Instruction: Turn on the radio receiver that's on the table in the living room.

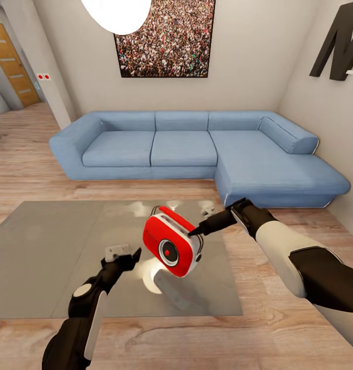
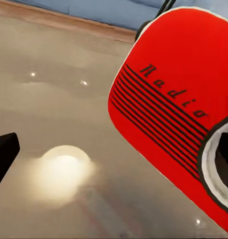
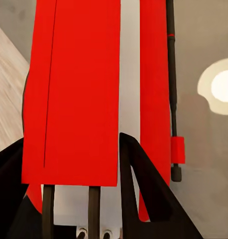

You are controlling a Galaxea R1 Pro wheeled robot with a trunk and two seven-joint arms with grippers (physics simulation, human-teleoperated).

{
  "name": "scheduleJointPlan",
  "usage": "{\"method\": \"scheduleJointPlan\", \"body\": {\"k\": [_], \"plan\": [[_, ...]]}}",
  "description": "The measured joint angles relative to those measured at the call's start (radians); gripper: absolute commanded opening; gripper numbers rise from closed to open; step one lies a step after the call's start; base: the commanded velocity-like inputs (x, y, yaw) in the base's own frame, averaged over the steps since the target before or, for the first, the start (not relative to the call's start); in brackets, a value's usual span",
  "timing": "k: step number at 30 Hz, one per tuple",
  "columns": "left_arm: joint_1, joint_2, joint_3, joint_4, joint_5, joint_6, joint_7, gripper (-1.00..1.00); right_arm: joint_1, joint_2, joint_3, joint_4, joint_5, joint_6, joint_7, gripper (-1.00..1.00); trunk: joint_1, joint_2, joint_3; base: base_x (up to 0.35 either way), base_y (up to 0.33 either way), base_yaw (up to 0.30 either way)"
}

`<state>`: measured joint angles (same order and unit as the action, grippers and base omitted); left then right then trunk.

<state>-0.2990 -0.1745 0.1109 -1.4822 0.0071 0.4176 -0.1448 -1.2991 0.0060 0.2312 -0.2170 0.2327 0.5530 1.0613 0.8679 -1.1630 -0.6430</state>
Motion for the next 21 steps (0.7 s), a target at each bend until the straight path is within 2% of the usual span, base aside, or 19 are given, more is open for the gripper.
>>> {"method": "scheduleJointPlan", "body": {"k": [1, 2, 9, 15, 17, 19, 21], "plan": [[0.0, 0.0, -0.006, 0.0, -0.001, 0.001, 0.0, 1.0, 0.0, 0.0, 0.001, 0.0, 0.001, 0.0, 0.0, -1.0, 0.0, 0.0, 0.0, 0.0, 0.0, 0.0], [0.0, 0.0, -0.013, 0.0, -0.001, 0.001, 0.0, -1.0, 0.0, 0.0, 0.001, 0.0, 0.0, 0.0, 0.001, -1.0, 0.0, 0.0, 0.0, 0.0, 0.0, 0.0], [0.0, 0.0, -0.058, 0.006, -0.001, 0.004, -0.001, -1.0, 0.0, 0.0, -0.001, 0.0, -0.001, 0.0, 0.002, -1.0, 0.0, 0.0, 0.0, 0.0, 0.0, 0.0], [0.0, 0.0, -0.057, 0.001, -0.004, -0.005, 0.009, -1.0, 0.0, 0.0, 0.0, 0.0, 0.0, 0.0, 0.003, -1.0, 0.0, 0.0, 0.0, 0.0, 0.0, 0.0], [0.0, 0.0, -0.057, 0.003, -0.02, -0.001, 0.005, -1.0, 0.0, 0.0, 0.0, 0.0, 0.0, 0.0, 0.005, -1.0, 0.0, 0.0, 0.0, 0.0, 0.0, 0.0], [0.0, 0.0, -0.063, 0.004, -0.058, 0.004, -0.007, -1.0, 0.0, 0.0, 0.0, 0.0, -0.001, 0.001, 0.008, -1.0, 0.0, 0.0, 0.0, 0.0, 0.0, 0.0], [-0.003, 0.0, -0.078, 0.005, -0.074, 0.023, -0.049, -1.0, 0.0, 0.0, 0.001, 0.0, -0.001, 0.001, 0.009, -1.0, 0.0, 0.0, 0.0, 0.0, 0.0, 0.0]]}}
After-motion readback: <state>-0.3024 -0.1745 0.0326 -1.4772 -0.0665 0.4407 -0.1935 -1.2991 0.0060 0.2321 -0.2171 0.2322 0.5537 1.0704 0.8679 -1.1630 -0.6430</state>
